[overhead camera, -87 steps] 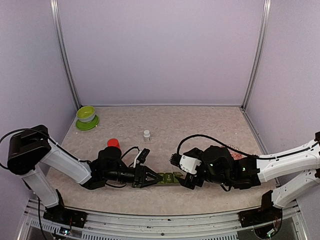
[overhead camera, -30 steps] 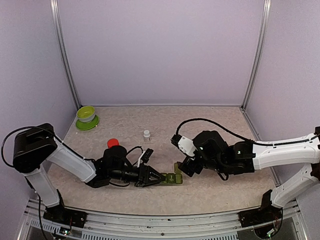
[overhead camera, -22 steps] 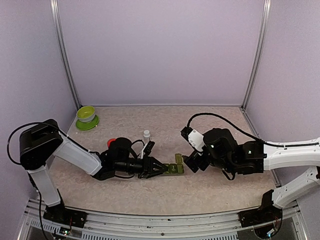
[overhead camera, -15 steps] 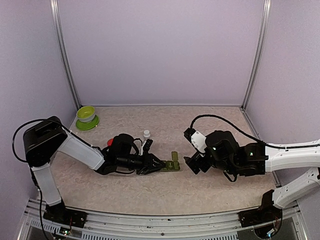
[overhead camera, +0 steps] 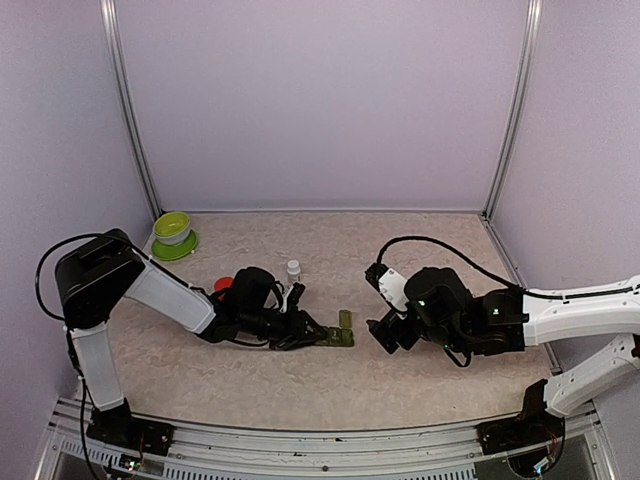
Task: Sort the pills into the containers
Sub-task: Place the pill container at the center of the board.
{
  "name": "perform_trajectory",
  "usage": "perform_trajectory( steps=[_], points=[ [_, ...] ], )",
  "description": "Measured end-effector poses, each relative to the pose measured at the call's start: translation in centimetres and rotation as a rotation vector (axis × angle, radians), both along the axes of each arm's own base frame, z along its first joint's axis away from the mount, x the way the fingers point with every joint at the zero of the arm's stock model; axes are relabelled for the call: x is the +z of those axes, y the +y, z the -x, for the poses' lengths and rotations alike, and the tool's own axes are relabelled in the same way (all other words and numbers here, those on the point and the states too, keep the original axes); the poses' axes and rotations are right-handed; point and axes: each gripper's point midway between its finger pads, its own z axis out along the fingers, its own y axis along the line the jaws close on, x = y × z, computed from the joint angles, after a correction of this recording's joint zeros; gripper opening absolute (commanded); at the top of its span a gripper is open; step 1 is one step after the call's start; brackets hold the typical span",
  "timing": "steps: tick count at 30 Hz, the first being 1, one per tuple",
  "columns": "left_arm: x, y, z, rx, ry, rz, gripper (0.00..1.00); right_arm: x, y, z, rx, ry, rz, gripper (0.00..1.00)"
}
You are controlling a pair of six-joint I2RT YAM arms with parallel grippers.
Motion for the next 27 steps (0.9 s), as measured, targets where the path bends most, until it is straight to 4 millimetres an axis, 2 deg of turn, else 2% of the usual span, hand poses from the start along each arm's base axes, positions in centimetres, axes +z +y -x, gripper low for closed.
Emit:
perform_trajectory(
  steps=[6, 12, 20, 27],
  points=[
    [0.0, 0.2, -0.9, 0.016, -0.021, -0.025, 0.5, 0.0, 0.2, 0.0, 0.005, 0.002, -0.005, 1.0],
    [-0.5, 0.7, -1.5, 0.033, -0.037, -0.056, 0.67, -0.4, 0.3, 0.0, 0.007, 0.008, 0.002, 1.0],
    [0.6, 1.4, -2.2, 0.064, -0.078, -0.082, 0.73, -0.7, 0.4, 0.0, 0.004, 0.014, 0.002, 1.0],
    [1.5, 1.7, -2.6, 0.084, -0.112, -0.09, 0.74, -1.2, 0.7, -0.1, 0.004, 0.021, 0.005, 1.0]
  ],
)
